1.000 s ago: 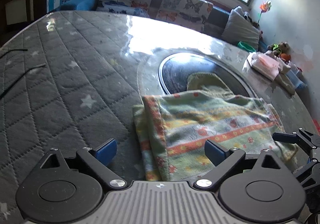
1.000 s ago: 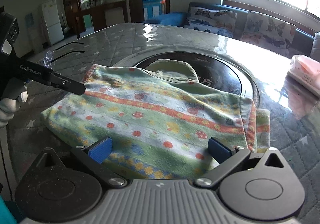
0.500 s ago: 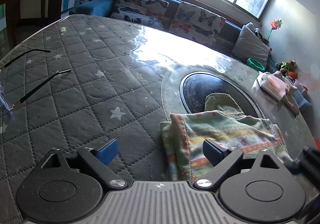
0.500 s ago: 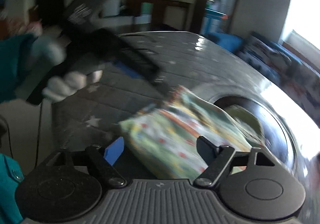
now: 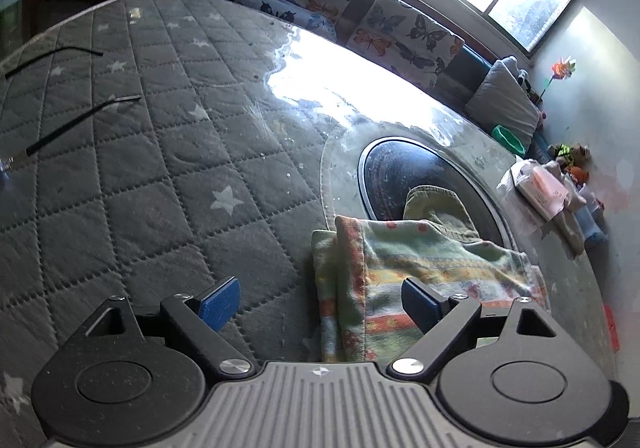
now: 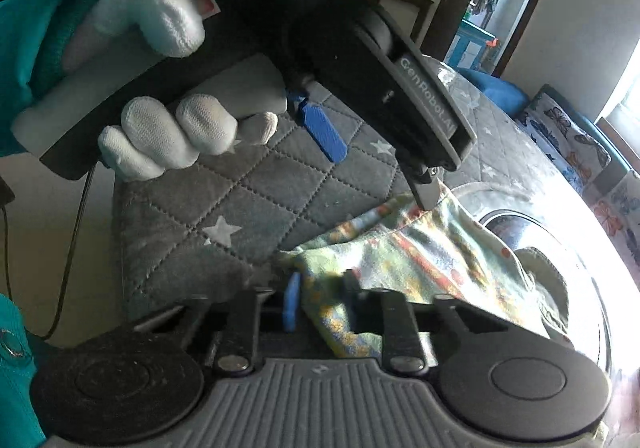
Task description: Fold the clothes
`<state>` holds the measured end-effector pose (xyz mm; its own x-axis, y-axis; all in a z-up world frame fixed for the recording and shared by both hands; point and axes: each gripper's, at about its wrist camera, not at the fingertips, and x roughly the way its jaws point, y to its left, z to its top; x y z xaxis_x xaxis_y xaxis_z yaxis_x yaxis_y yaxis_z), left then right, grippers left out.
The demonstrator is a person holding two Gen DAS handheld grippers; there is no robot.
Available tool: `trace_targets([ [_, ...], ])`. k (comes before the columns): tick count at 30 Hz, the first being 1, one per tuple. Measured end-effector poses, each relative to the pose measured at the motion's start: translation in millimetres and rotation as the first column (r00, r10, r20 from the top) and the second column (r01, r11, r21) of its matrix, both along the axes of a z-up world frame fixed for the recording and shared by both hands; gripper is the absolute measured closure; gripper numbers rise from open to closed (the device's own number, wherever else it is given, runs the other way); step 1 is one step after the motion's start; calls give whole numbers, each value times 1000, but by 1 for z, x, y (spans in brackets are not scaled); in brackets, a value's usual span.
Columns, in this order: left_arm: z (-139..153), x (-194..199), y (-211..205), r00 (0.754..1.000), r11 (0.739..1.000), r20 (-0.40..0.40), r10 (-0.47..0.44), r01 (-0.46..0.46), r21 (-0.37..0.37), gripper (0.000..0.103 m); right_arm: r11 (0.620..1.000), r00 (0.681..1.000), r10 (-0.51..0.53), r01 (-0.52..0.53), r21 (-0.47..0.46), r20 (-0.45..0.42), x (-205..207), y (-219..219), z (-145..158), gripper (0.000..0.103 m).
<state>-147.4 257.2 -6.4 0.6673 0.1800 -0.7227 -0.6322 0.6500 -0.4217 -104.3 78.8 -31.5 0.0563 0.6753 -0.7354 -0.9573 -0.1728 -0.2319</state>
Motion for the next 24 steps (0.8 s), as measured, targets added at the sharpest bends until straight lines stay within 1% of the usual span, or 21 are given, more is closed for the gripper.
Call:
trace_targets([
  [1,0,0,1,1000,1000,4,7,-7,-12,12,1000,1000,-7,7,10,-19,2,-1,3,93],
  [3,0,-1,3,1000,999,14,24,-24,-38,12,999,998,-26,28,33,-57,9,-4,10,94],
  [8,-2,-1,5,998,990,32,56,-52,-131,12,990,985,-79,95,103,-154,29,-14,31,95],
  [12,-7,6,5,997,975,39,63,-53,-215,12,983,976,-100,127,135,-191,37,-22,40,96],
  [16,-9,14,0,997,964,46,55,-41,-262,13,979,972,-98,133,155,-214,38,-29,45,97],
  [17,-9,17,-1,998,962,47,52,-37,-270,16,979,972,-94,130,160,-218,38,-31,46,98],
  [18,-10,20,-2,998,960,49,47,-31,-279,23,978,970,-91,129,164,-224,38,-33,47,99],
  [19,-11,22,-3,998,956,54,42,-25,-291,27,977,969,-87,128,169,-232,39,-35,48,101],
  [20,-12,25,-4,998,953,59,39,-20,-303,33,977,967,-81,125,175,-240,39,-36,49,101],
  [21,-14,27,-4,997,950,60,37,-16,-310,44,976,967,-74,120,181,-243,39,-36,49,101],
  [22,-15,28,-5,998,951,57,35,-16,-310,50,976,968,-67,114,184,-244,38,-38,49,101],
  [24,-17,28,-3,998,950,48,40,-23,-311,71,976,968,-62,110,186,-243,38,-41,49,101],
])
